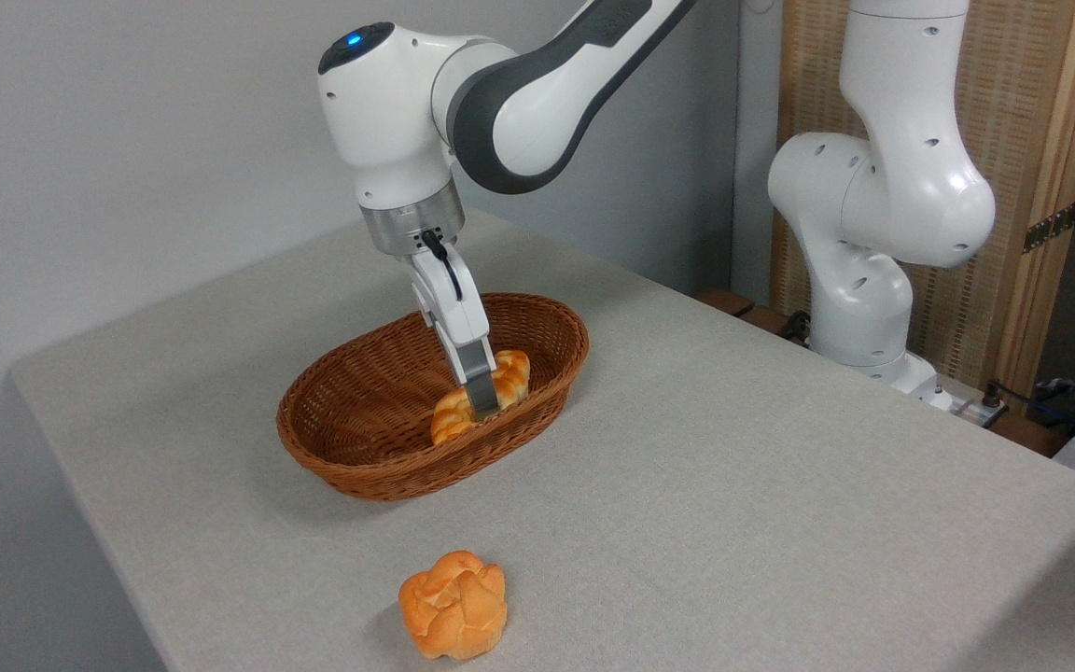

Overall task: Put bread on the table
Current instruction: 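Lower the gripper into the basket and close it on the braided loaf, then lift the braided loaf up out of the wicker basket, then carry the loaf beside the basket and lower it onto the table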

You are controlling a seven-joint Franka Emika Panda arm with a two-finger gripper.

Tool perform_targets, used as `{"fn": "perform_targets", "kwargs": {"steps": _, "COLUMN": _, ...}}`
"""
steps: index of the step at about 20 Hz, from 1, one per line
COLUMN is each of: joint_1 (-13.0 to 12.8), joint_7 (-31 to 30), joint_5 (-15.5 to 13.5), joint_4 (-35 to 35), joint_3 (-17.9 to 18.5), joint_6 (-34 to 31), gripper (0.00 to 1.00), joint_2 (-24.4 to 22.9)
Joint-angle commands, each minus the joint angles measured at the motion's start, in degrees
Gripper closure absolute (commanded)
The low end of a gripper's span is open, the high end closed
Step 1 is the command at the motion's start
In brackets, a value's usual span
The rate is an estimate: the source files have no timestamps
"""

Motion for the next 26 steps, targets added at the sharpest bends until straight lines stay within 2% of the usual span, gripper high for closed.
{"fn": "perform_targets", "kwargs": {"steps": 1, "joint_1": -0.4, "joint_7": 1.1, "joint_5": -1.0, "joint_4": -0.9, "joint_3": 0.0, "joint_6": 0.3, "gripper": 1.0, "joint_2": -0.9}}
{"fn": "perform_targets", "kwargs": {"steps": 10, "joint_1": -0.4, "joint_7": 0.9, "joint_5": -2.1, "joint_4": 4.6, "joint_3": -0.1, "joint_6": -5.9, "gripper": 1.0, "joint_2": -1.0}}
{"fn": "perform_targets", "kwargs": {"steps": 13, "joint_1": -0.2, "joint_7": 0.9, "joint_5": -4.4, "joint_4": 8.1, "joint_3": 0.1, "joint_6": -9.0, "gripper": 1.0, "joint_2": -1.0}}
{"fn": "perform_targets", "kwargs": {"steps": 17, "joint_1": 0.2, "joint_7": 1.1, "joint_5": -4.2, "joint_4": 11.5, "joint_3": 1.2, "joint_6": -12.1, "gripper": 1.0, "joint_2": -1.1}}
{"fn": "perform_targets", "kwargs": {"steps": 21, "joint_1": 0.2, "joint_7": 5.6, "joint_5": -3.4, "joint_4": 12.9, "joint_3": 6.5, "joint_6": -14.3, "gripper": 1.0, "joint_2": -2.4}}
{"fn": "perform_targets", "kwargs": {"steps": 23, "joint_1": 0.2, "joint_7": 11.2, "joint_5": -3.3, "joint_4": 12.7, "joint_3": 10.3, "joint_6": -15.1, "gripper": 1.0, "joint_2": -4.5}}
{"fn": "perform_targets", "kwargs": {"steps": 26, "joint_1": 0.2, "joint_7": 20.8, "joint_5": -1.4, "joint_4": 12.4, "joint_3": 17.1, "joint_6": -17.5, "gripper": 1.0, "joint_2": -5.0}}
